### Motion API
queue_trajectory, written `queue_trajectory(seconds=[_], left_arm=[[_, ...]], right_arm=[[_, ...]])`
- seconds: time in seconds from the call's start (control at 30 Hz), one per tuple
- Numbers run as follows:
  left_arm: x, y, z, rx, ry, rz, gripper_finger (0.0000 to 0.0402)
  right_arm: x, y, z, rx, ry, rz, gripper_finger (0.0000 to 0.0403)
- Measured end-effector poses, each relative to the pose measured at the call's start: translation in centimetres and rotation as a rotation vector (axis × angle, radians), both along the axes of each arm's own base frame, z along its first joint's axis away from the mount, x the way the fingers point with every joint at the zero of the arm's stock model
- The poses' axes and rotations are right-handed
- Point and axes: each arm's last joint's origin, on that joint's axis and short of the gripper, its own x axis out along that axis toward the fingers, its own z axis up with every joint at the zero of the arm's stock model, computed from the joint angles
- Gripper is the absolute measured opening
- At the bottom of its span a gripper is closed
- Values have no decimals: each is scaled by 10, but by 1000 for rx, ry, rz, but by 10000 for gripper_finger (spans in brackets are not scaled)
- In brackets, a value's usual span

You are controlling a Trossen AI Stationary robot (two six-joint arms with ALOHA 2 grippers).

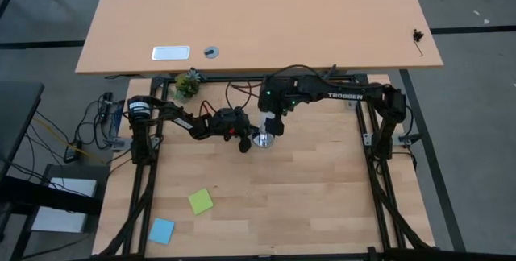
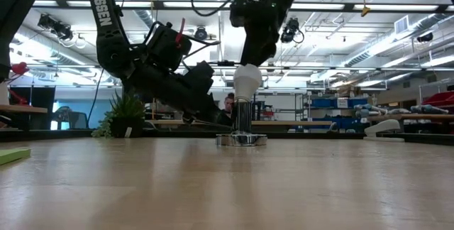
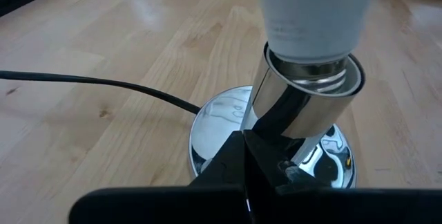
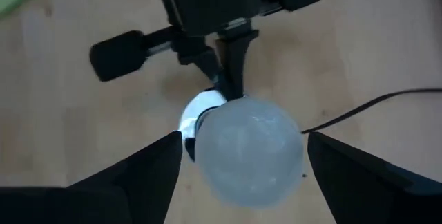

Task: Screw lightbulb
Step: Insert the lightbulb into the lamp

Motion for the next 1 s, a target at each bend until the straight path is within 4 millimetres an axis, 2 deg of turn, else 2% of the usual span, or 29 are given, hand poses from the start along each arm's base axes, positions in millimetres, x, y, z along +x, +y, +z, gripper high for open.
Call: queue_trajectory(seconds=[0.53,1.0], left_arm=[[0,0,0,0,0,0,0],[0,0,0,1,0,0,0]], right_arm=[[-4,-3,3,21,25,-22,321],[-16,-31,3,90,31,-103,345]])
